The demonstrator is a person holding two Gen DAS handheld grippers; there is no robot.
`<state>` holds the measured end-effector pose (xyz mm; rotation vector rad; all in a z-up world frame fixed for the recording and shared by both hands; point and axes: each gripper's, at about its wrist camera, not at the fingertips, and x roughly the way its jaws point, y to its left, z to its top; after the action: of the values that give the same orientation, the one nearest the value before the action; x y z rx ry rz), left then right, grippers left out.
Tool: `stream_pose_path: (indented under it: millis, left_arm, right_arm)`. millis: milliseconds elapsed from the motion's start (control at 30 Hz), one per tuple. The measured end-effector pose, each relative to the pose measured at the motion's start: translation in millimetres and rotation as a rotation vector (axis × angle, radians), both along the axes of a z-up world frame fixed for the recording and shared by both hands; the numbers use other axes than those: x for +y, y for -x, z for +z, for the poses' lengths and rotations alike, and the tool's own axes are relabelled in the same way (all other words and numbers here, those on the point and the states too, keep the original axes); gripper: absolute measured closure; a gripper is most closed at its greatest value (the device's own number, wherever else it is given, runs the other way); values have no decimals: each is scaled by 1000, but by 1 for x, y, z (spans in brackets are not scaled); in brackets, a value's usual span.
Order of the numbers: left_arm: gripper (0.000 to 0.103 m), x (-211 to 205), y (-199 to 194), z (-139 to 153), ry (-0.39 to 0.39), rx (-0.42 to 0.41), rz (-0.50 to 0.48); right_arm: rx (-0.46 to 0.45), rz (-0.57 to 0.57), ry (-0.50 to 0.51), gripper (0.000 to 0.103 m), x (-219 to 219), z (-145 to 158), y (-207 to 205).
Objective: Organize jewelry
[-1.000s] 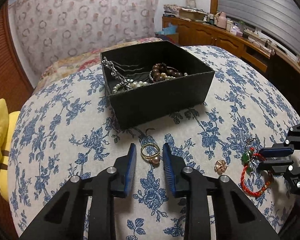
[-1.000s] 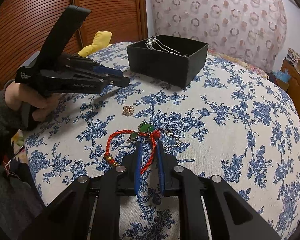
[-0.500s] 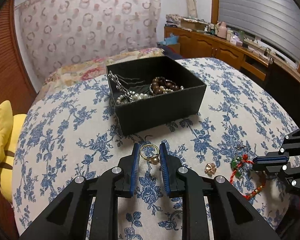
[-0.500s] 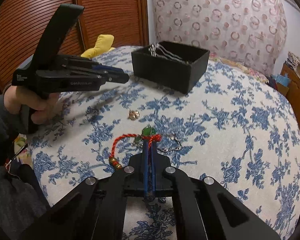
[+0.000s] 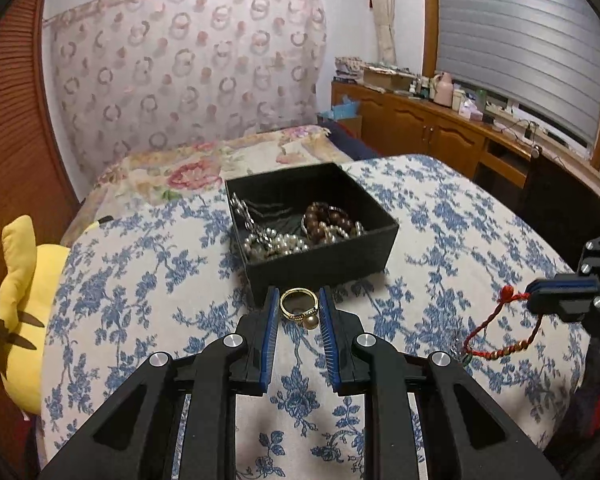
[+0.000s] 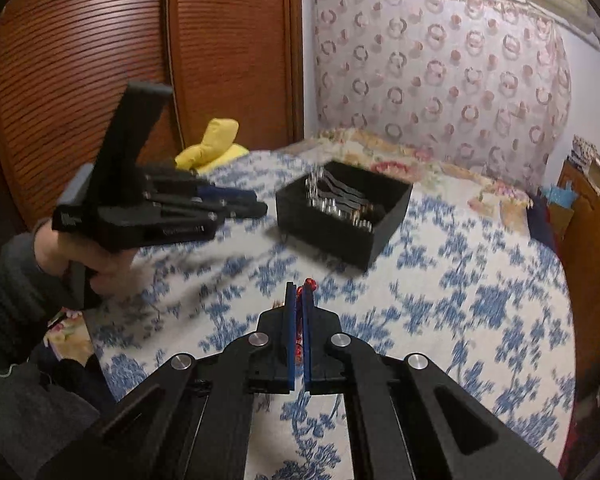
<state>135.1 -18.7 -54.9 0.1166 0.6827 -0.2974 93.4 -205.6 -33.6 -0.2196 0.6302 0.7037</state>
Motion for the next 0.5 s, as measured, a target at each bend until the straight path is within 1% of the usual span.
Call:
stream_pose_path:
  millis: [200, 333, 400, 500]
  left_arm:
    - [84, 1, -5, 9, 8, -21, 6]
    - [84, 0, -8, 13, 10, -29, 9]
    - [84, 2, -8, 13, 15, -29, 10]
    - [84, 4, -7, 11, 20, -26, 11]
  right_arm:
    - [-55, -3, -7, 100, 1, 26, -10]
    - [-52, -1, -19, 100, 2, 34, -20]
    - [-42, -1, -12, 100, 3, 31, -23]
    - [13, -9, 46, 100, 7, 6, -29]
